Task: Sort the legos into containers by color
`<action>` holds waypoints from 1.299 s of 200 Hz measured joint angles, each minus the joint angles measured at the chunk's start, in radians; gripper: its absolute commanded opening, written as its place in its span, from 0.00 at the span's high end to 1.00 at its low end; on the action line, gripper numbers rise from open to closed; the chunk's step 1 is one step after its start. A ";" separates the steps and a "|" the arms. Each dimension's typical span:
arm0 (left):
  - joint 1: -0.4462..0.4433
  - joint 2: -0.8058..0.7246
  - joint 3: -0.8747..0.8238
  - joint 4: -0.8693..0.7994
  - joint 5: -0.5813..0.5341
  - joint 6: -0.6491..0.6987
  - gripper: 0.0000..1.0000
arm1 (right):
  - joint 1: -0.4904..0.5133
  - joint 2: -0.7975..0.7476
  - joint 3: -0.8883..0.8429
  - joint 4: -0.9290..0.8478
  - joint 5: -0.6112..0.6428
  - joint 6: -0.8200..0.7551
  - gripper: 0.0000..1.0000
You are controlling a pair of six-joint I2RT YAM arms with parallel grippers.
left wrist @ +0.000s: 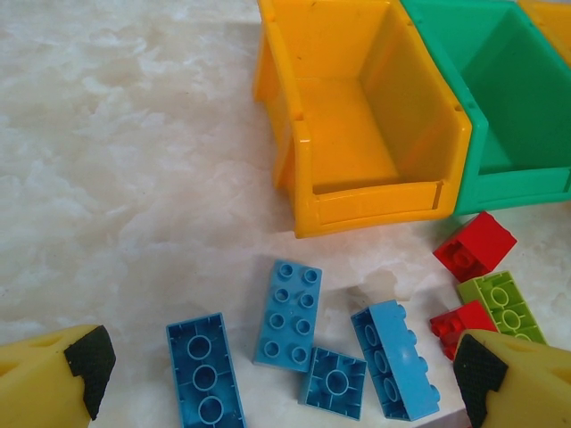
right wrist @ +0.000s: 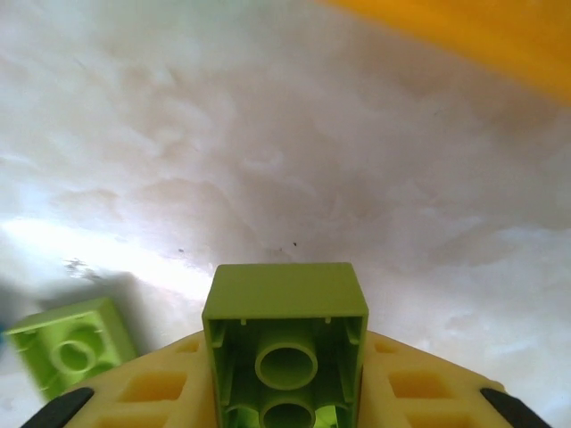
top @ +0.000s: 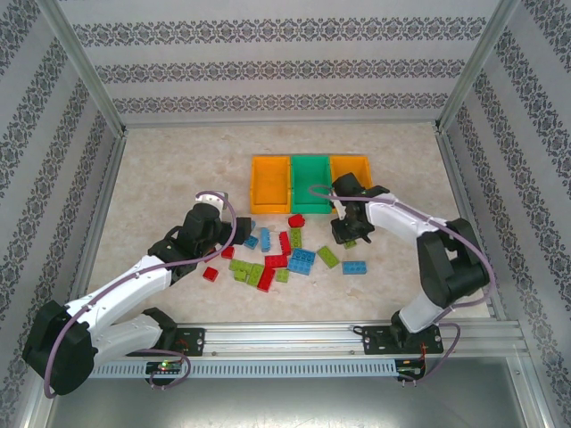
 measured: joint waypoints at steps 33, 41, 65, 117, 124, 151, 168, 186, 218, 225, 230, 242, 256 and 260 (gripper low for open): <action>0.000 -0.007 -0.008 0.000 -0.001 0.000 0.01 | -0.082 -0.071 0.050 0.059 -0.025 0.053 0.74; 0.000 -0.008 -0.009 -0.002 -0.003 -0.001 0.01 | -0.103 -0.073 0.066 0.075 -0.024 0.070 0.74; 0.000 -0.010 -0.010 -0.015 -0.009 -0.008 0.01 | -0.142 -0.051 0.128 0.108 -0.005 0.106 0.73; 0.000 -0.011 -0.009 -0.061 -0.023 -0.031 0.01 | -0.145 0.193 0.347 0.131 0.047 0.134 0.66; 0.000 -0.011 -0.009 -0.071 -0.026 -0.032 0.01 | -0.145 0.226 0.366 0.130 0.056 0.137 0.63; 0.000 -0.011 -0.008 -0.114 -0.039 -0.040 0.01 | -0.145 0.328 0.415 0.129 0.092 0.155 0.59; 0.000 -0.011 -0.008 -0.131 -0.038 -0.045 0.01 | -0.145 0.365 0.430 0.122 0.103 0.167 0.51; 0.000 -0.011 -0.008 -0.139 -0.037 -0.050 0.01 | -0.147 0.383 0.442 0.117 0.104 0.177 0.45; 0.000 -0.008 -0.006 -0.143 -0.031 -0.060 0.01 | -0.146 0.384 0.448 0.116 0.091 0.181 0.28; 0.000 -0.004 -0.004 -0.143 -0.029 -0.061 0.01 | -0.146 0.381 0.448 0.116 0.083 0.185 0.26; 0.000 0.000 -0.002 -0.143 -0.028 -0.061 0.01 | -0.146 0.378 0.448 0.115 0.076 0.187 0.25; 0.000 0.007 0.002 -0.143 -0.026 -0.064 0.01 | -0.144 0.360 0.444 0.116 0.066 0.188 0.23; 0.000 0.013 0.005 -0.143 -0.025 -0.068 0.01 | -0.132 0.311 0.432 0.124 0.092 0.175 0.20; 0.000 0.015 0.005 -0.143 -0.023 -0.068 0.01 | -0.127 0.293 0.430 0.125 0.094 0.175 0.19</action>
